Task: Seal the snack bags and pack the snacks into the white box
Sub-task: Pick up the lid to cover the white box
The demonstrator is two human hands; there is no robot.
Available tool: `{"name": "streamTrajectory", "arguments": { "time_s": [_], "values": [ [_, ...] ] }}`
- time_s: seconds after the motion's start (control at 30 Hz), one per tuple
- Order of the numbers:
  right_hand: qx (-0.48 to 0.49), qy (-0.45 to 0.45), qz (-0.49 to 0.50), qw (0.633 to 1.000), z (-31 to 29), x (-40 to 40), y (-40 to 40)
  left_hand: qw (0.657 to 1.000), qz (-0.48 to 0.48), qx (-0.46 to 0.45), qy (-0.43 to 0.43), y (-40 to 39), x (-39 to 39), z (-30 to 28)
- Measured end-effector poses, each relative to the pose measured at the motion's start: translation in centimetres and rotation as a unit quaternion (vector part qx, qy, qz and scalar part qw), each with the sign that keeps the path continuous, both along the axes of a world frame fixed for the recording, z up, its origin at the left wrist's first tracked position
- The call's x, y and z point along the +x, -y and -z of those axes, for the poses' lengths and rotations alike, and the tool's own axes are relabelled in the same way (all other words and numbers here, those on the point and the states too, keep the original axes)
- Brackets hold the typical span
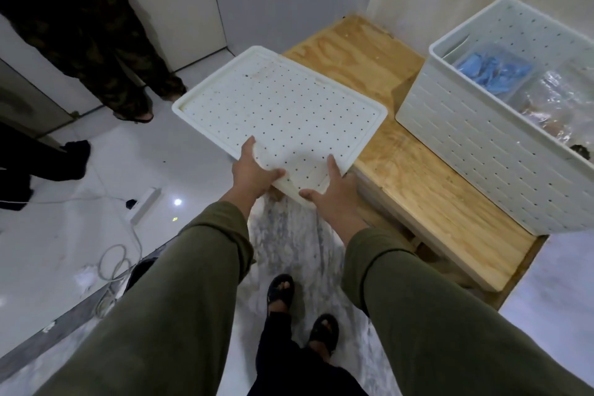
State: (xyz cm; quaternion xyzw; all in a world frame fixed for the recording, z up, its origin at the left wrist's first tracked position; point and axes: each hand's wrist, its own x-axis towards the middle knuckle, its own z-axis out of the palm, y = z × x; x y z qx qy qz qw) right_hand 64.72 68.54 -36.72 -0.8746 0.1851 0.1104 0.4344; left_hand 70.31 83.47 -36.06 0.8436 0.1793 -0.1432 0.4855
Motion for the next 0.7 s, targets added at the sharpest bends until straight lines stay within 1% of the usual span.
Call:
{"name": "streamTrajectory", "arguments": {
  "time_s": [0.13,0.27,0.37,0.47,0.57,0.7],
  "values": [
    [-0.027,0.03,-0.021,0.999,-3.2,0.7,-0.9,1.0,-0.002,0.004,0.018,-1.1,-0.2,-2.9],
    [-0.015,0.049,-0.01,0.999,-7.1,1.6,-1.1,0.998,0.02,0.057,0.025,-1.6,1.2,-6.7],
    [-0.036,0.089,0.013,0.995,-10.3,1.9,-0.4,0.993,0.058,0.087,0.047,-1.0,2.6,-9.8],
    [-0.069,0.097,0.039,0.992,-13.1,1.8,0.8,0.986,0.105,0.103,0.077,0.4,3.4,-12.7],
    [-0.078,0.109,0.078,0.988,-15.2,1.4,2.4,0.976,0.15,0.114,0.11,2.8,3.9,-15.1],
    [-0.109,0.109,0.13,0.979,-17.1,-0.3,5.8,0.962,0.205,0.104,0.146,7.4,3.4,-17.0]
  ]
}}
